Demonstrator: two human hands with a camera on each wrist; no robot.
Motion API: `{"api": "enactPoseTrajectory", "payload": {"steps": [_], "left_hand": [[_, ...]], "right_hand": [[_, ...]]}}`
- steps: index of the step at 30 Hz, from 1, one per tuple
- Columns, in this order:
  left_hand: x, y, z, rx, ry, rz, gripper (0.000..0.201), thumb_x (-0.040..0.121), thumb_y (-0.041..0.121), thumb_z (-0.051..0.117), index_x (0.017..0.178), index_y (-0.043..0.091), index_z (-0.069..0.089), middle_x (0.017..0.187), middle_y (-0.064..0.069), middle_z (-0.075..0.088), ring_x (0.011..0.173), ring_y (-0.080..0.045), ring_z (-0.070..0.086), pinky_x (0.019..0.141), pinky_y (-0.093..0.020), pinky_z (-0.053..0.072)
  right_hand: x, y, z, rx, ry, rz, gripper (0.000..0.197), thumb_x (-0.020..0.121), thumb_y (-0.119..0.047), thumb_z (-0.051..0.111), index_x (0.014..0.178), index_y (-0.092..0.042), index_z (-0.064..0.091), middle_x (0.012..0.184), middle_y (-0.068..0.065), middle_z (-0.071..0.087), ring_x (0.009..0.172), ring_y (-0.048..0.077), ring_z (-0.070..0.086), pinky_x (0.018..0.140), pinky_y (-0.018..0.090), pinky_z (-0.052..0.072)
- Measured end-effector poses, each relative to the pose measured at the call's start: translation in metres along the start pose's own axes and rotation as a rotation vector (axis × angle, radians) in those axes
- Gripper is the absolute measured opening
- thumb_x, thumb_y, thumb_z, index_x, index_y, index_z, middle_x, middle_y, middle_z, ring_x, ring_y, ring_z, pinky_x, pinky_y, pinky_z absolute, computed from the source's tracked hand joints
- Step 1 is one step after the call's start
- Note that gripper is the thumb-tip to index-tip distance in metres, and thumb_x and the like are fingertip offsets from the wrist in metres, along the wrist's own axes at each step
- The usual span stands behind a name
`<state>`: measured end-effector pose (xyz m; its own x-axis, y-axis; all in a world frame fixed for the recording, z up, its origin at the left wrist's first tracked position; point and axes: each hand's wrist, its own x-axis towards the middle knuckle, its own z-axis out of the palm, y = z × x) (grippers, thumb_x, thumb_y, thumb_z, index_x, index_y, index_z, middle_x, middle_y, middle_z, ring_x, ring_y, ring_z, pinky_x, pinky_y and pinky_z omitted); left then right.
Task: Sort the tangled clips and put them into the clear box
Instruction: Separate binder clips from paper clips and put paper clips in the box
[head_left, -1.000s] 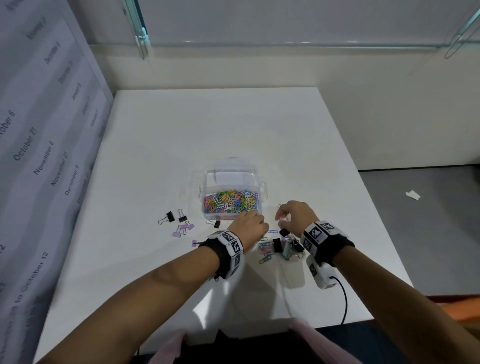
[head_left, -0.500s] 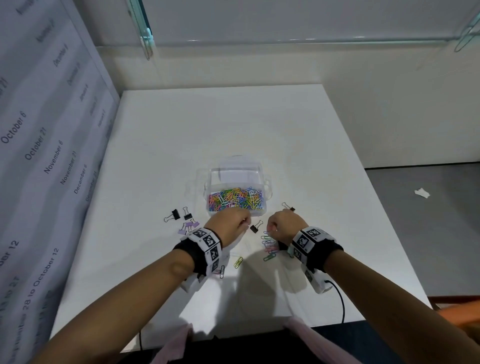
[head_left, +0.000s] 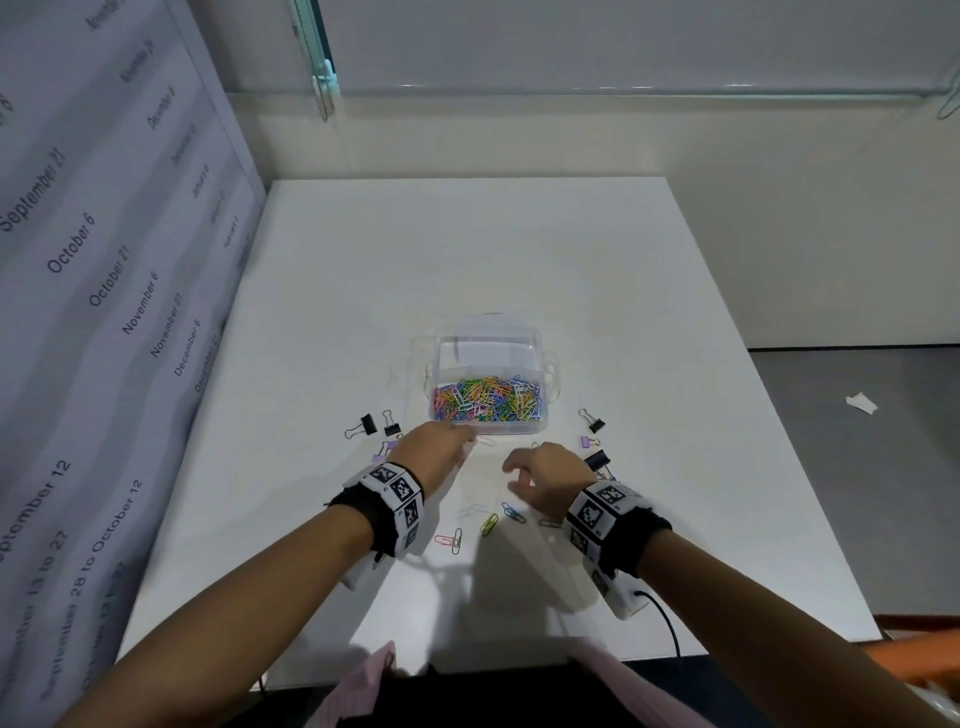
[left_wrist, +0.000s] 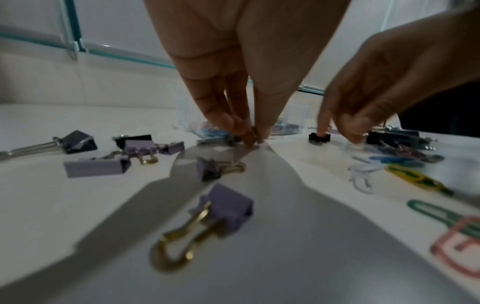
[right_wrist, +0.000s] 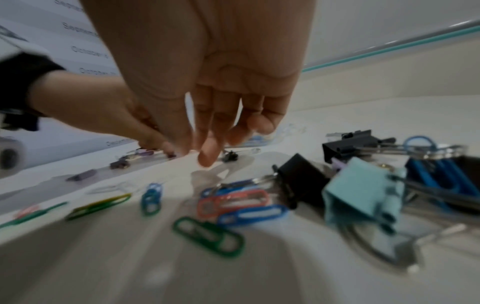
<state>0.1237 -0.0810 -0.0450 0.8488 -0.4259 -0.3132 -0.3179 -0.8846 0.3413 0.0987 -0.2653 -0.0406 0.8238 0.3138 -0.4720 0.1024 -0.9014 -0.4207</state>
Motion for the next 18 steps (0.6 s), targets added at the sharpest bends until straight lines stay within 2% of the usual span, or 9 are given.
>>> {"api": "enactPoseTrajectory", "payload": {"steps": [3,7,10,12,15,16,18], "left_hand": [[-0.001,0.002,0.006,0.186,-0.02,0.081,0.036,0.093,0.011,0.044,0.129,0.014,0.045,0.119,-0.016,0.056,0.109,-0.033,0.055,0.085,-0.042,0.051],[-0.004,0.005,0.01,0.29,-0.036,0.119,0.047,0.095,0.008,0.039,0.14,0.018,0.034,0.124,-0.018,0.046,0.116,-0.034,0.046,0.087,-0.042,0.044],[-0.005,0.007,0.012,0.287,0.018,0.207,0.048,0.093,0.006,0.041,0.138,0.023,0.04,0.122,-0.016,0.047,0.115,-0.033,0.045,0.089,-0.04,0.041],[-0.008,0.007,0.012,0.293,0.035,0.283,0.05,0.088,0.005,0.048,0.132,0.028,0.048,0.119,-0.013,0.049,0.112,-0.03,0.047,0.089,-0.04,0.042],[-0.016,0.011,0.013,0.326,0.01,0.375,0.038,0.075,0.017,0.065,0.11,0.033,0.065,0.101,-0.006,0.06,0.094,-0.027,0.058,0.076,-0.037,0.048],[-0.018,0.012,0.014,0.316,-0.01,0.384,0.033,0.077,0.022,0.063,0.108,0.033,0.066,0.102,-0.004,0.06,0.094,-0.027,0.058,0.077,-0.038,0.048],[-0.02,0.017,0.018,0.248,-0.033,0.382,0.032,0.084,0.03,0.056,0.115,0.028,0.061,0.114,-0.005,0.055,0.102,-0.027,0.052,0.086,-0.04,0.045]], "right_hand": [[0.004,0.006,-0.007,0.009,0.108,0.087,0.032,0.086,-0.018,0.046,0.117,-0.02,0.056,0.118,0.012,0.061,0.112,0.029,0.052,0.091,0.038,0.046],[0.005,0.018,-0.014,-0.05,0.076,0.107,0.034,0.086,-0.016,0.046,0.117,-0.021,0.058,0.122,0.008,0.059,0.116,0.027,0.05,0.096,0.04,0.046],[0.006,0.028,-0.02,-0.049,0.111,0.112,0.034,0.087,-0.014,0.046,0.12,-0.019,0.057,0.12,0.011,0.058,0.117,0.028,0.049,0.097,0.038,0.045],[0.004,0.032,-0.024,-0.038,0.115,0.094,0.036,0.086,-0.011,0.048,0.121,-0.017,0.055,0.117,0.011,0.058,0.115,0.027,0.05,0.097,0.036,0.044],[-0.004,0.038,-0.03,-0.038,0.073,0.046,0.032,0.08,-0.011,0.054,0.11,-0.017,0.06,0.107,0.006,0.06,0.107,0.024,0.051,0.093,0.032,0.042],[-0.007,0.039,-0.031,-0.052,0.045,0.027,0.029,0.078,-0.012,0.055,0.105,-0.018,0.061,0.101,0.003,0.06,0.104,0.023,0.051,0.091,0.032,0.043],[-0.017,0.043,-0.03,-0.083,-0.005,0.01,0.027,0.074,-0.016,0.058,0.101,-0.02,0.061,0.084,-0.008,0.051,0.097,0.02,0.048,0.086,0.03,0.042]]}}
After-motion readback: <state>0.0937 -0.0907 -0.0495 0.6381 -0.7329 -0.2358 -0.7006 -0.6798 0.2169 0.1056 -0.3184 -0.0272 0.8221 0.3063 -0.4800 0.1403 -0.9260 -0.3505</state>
